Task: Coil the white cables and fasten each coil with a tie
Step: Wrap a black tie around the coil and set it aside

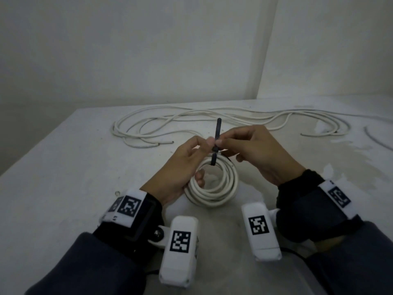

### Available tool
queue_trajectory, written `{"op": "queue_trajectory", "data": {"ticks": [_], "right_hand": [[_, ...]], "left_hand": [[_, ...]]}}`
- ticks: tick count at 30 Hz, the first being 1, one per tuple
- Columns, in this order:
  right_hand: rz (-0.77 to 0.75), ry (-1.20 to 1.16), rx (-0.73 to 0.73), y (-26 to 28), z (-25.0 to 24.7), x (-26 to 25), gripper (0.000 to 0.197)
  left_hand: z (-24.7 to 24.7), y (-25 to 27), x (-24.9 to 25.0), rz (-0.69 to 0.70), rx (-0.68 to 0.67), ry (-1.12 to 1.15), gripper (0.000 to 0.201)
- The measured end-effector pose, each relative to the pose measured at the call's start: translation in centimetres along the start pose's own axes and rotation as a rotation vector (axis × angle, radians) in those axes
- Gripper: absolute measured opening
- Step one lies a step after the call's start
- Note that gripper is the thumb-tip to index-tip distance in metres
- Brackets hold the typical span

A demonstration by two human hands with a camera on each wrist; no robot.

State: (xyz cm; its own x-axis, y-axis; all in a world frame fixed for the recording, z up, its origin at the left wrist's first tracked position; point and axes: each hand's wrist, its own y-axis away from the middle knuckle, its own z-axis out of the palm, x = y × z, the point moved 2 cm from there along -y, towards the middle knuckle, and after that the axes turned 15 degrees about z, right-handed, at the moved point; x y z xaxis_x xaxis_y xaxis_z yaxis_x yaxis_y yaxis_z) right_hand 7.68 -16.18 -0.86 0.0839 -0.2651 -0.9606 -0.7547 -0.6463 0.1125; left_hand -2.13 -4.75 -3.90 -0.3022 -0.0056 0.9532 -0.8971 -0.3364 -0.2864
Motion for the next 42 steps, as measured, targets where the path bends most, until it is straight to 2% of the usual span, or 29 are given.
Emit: {"op": "queue_trajectory", "data": {"ticks": [4,9,12,17,23,26,29,33,38,42], "right_hand": [[-0.02,-0.11,-0.006,0.3,0.3,-0.3,0.005],[0.041,-0.099,-0.003,0.0,0.2,0.0,0.005],[0.075,-0.088,-0.005,-0.2,0.1,0.4,0.006],[0.077,-0.136,-0.095,-0.3,0.2,0.5,0.014],[0.066,-0.169,-0.236,-0.2,-0.7,0.7,0.012],[0.023,-0.153,-0.244,-0.2,-0.8,0.7,0.016],[-0.011,-0.124,-0.247,-0.2,-0.8,0.7,0.016],[-0.013,-0.081,-0.222,-0.4,-1.1,0.7,0.014],[-0.116,0.274,-0.12,-0.8,-0.6,0.1,0.011],[-0.122,0.343,-0.092,-0.7,-1.1,0.0,0.014]], "left_hand": [[0.1,0.0,0.2,0.044,0.023,-0.045,0.025],[0.5,-0.2,0.3,0.029,-0.02,-0.152,0.024],[0.6,-0.1,0.3,0.012,-0.033,-0.126,0.02],[0.2,-0.1,0.3,0.02,0.008,-0.069,0.021],[0.0,0.0,0.0,0.028,0.009,-0.039,0.006],[-0.1,-0.1,-0.1,0.019,0.004,0.01,0.009],[-0.1,-0.1,-0.2,0.019,0.023,0.043,0.021],[0.0,-0.1,-0.2,0.028,0.01,0.034,0.024],[0.0,-0.4,-0.5,0.052,0.064,-0.067,0.024],[-0.1,-0.4,-0.6,0.061,0.079,-0.099,0.023]]}}
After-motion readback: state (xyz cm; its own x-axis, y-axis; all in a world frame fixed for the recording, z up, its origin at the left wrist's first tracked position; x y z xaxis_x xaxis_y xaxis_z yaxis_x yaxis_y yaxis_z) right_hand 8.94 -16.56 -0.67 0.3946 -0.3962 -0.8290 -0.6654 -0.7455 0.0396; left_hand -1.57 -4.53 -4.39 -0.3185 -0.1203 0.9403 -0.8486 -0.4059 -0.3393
